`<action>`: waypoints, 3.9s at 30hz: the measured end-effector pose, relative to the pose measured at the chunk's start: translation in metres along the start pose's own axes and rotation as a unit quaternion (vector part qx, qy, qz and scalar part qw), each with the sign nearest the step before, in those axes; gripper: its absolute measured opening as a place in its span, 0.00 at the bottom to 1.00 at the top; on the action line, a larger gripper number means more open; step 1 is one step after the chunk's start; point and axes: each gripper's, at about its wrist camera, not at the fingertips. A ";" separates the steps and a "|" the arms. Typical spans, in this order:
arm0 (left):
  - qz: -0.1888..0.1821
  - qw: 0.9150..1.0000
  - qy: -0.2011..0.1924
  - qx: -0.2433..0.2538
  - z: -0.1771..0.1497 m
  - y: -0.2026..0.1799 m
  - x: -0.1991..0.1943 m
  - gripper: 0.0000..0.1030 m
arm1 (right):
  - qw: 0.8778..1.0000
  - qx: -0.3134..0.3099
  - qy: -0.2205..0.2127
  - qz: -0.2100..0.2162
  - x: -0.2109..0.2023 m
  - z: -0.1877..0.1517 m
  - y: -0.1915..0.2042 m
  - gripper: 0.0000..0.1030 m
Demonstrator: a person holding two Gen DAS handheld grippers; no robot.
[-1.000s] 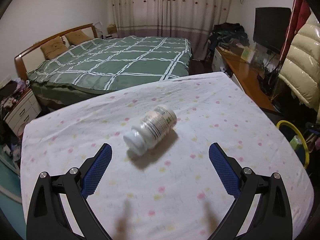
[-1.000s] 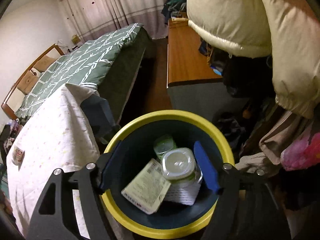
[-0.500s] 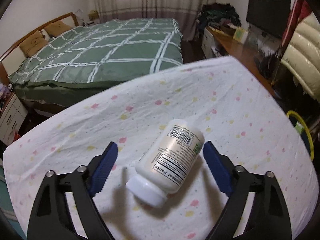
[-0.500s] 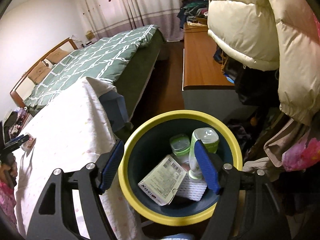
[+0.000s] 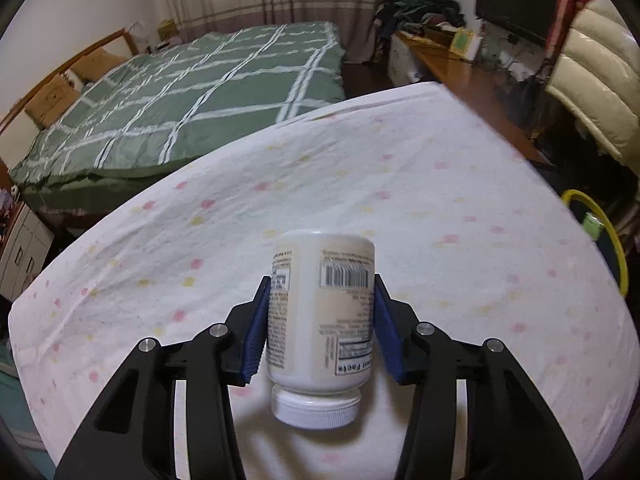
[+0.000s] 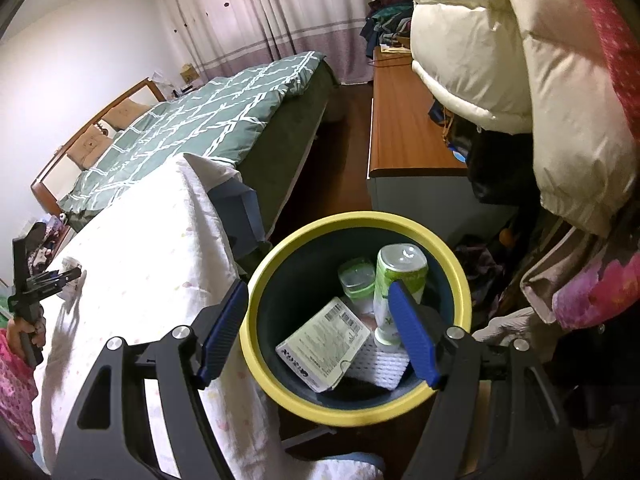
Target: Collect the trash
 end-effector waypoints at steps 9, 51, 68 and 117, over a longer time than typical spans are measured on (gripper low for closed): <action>-0.126 0.988 -0.048 0.081 0.035 -0.182 -0.051 0.45 | 0.999 0.018 -0.029 0.005 -0.034 -0.010 -0.028 0.67; 0.172 0.953 -0.216 -0.129 -0.144 -0.125 -0.316 0.95 | 0.983 -0.132 -0.121 0.036 -0.157 -0.073 0.090 0.80; 0.208 0.933 -0.233 -0.180 -0.214 -0.107 -0.371 0.95 | 0.976 -0.158 -0.143 0.045 -0.194 -0.100 0.114 0.82; 0.211 0.939 -0.217 -0.164 -0.201 -0.114 -0.358 0.95 | 0.977 -0.151 -0.139 0.052 -0.189 -0.102 0.121 0.83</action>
Point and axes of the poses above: each gripper's, at about its wrist camera, not at the fingertips, and x roughly the way its jaws point, y to its left, z to its top, and after that the axes turned 8 degrees about -y, right-handed
